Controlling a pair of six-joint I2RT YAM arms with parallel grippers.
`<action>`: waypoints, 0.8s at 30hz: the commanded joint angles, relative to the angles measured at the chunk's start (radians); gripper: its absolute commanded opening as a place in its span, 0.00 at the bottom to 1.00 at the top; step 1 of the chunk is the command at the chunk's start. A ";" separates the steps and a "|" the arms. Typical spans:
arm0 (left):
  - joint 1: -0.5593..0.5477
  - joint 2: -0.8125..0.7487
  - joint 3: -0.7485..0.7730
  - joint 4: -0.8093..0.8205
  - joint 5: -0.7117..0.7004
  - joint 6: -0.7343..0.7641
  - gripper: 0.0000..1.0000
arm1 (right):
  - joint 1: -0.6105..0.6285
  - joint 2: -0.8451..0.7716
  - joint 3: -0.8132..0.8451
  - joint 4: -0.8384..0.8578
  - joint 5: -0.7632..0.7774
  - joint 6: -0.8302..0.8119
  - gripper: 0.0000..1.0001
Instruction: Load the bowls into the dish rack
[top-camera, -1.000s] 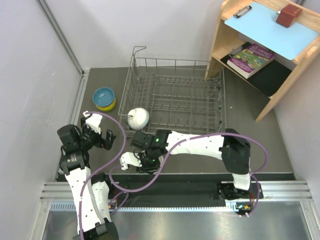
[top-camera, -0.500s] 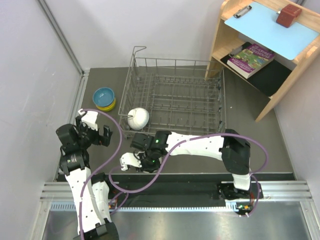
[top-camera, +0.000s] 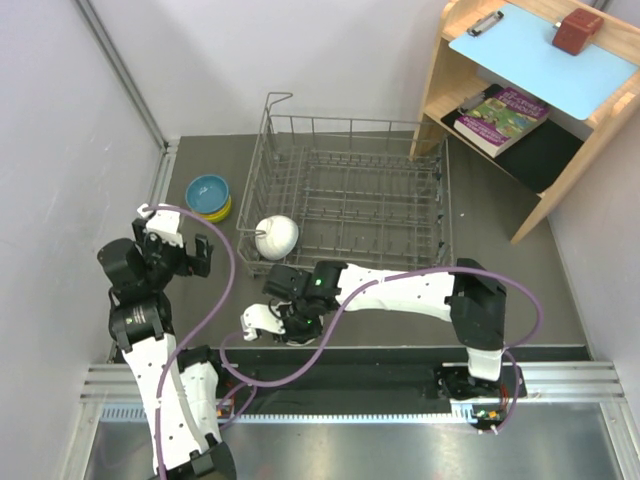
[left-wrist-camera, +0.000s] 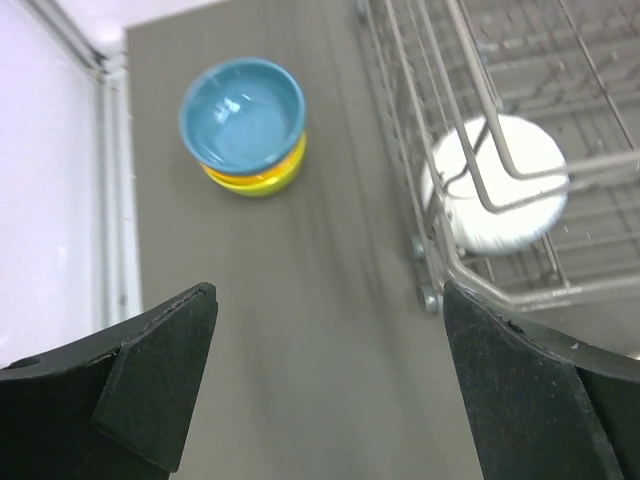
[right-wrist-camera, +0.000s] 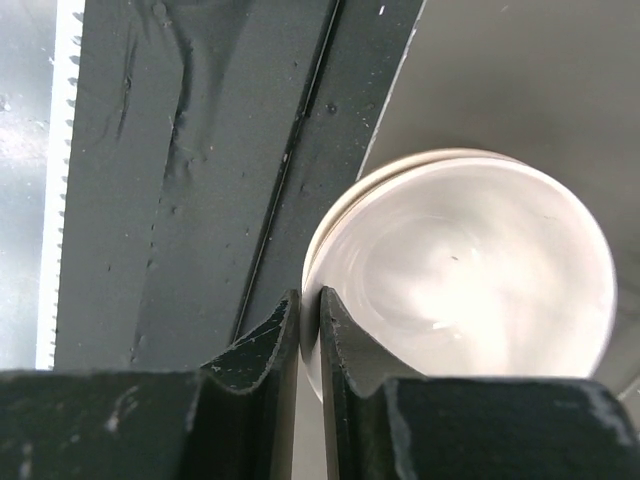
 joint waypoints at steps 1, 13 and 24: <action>0.004 0.022 0.090 0.050 -0.068 -0.059 0.99 | 0.012 -0.095 0.037 0.022 -0.005 0.010 0.00; 0.004 0.001 0.085 0.068 -0.107 -0.102 0.99 | 0.005 -0.164 0.141 0.027 -0.015 0.048 0.00; 0.004 -0.008 0.070 0.067 -0.124 -0.096 0.99 | -0.084 -0.178 0.237 0.025 -0.228 0.134 0.00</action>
